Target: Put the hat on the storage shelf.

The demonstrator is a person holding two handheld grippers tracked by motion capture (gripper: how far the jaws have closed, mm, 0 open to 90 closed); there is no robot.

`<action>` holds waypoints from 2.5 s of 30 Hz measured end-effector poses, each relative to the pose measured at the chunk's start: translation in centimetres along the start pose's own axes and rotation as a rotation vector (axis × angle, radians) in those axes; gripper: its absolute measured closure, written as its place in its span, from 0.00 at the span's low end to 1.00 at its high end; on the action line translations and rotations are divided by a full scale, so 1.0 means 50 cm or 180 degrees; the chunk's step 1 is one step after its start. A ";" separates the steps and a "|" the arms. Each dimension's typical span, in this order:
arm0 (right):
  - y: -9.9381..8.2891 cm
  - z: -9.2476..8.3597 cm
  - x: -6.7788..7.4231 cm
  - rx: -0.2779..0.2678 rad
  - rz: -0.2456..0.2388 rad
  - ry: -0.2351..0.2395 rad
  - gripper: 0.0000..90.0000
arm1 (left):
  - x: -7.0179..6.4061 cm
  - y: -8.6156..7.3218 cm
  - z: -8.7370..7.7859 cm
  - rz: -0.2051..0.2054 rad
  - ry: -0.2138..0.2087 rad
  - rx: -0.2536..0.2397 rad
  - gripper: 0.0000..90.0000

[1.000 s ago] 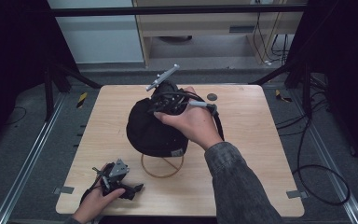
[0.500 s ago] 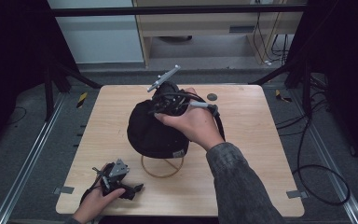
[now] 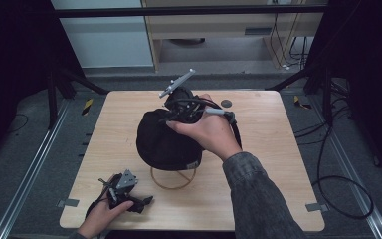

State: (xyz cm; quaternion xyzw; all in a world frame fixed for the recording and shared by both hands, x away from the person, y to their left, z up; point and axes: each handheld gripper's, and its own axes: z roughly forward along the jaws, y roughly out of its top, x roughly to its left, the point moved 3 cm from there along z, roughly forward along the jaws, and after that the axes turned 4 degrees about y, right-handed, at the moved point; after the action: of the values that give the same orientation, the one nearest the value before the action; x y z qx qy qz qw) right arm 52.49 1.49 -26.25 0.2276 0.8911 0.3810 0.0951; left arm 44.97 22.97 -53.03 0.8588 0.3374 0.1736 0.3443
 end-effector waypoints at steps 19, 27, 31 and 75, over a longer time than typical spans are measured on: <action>-0.001 -0.027 -0.001 -0.0079 0.0071 -0.0002 0.64 | 0.000 0.000 0.000 -0.0001 0.0000 -0.0003 0.00; -0.005 -0.046 -0.002 -0.0137 0.0080 -0.0019 0.61 | 0.000 0.000 0.000 -0.0001 0.0000 -0.0001 0.00; -0.009 -0.056 0.000 -0.0157 0.0087 -0.0046 0.57 | 0.000 0.000 0.000 0.0000 -0.0001 -0.0001 0.00; -0.128 -0.173 -0.054 -0.0450 0.0398 -0.0586 0.07 | -0.001 0.000 0.000 -0.0004 0.0003 0.0000 0.00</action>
State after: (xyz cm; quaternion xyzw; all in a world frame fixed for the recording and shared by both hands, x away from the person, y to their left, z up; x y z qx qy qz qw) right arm 49.77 -9.17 -24.88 0.3094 0.8336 0.4256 0.1684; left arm 44.95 22.95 -53.04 0.8585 0.3381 0.1738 0.3442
